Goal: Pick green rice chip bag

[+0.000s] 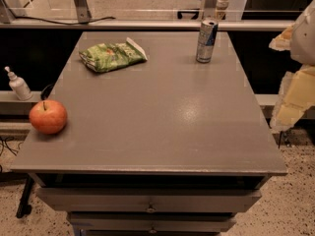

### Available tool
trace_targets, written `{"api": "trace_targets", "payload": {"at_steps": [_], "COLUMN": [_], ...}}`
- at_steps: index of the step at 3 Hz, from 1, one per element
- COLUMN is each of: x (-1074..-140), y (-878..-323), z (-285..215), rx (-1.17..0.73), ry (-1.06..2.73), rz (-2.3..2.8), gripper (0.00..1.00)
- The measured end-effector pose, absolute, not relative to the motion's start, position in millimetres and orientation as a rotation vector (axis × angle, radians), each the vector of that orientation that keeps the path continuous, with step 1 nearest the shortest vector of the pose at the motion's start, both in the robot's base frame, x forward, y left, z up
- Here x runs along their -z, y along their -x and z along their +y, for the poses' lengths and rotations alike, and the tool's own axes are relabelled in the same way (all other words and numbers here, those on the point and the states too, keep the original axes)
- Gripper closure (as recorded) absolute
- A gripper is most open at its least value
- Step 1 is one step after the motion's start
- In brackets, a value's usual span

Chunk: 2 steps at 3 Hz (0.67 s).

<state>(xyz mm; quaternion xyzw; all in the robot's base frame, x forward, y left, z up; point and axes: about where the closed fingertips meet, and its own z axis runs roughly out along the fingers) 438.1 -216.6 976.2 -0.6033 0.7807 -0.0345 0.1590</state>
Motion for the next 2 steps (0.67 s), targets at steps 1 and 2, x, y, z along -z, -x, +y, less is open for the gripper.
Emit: {"api": "trace_targets", "payload": {"at_steps": [1,2], "x": [-976.2,-973.9], "y": [-438.2,-445.1], "z": [-216.6,-208.6], "rx": [0.098,0.037], "ry": [1.724,1.683], "rz": [2.232,2.211], "gripper": [0.0,0.0]}}
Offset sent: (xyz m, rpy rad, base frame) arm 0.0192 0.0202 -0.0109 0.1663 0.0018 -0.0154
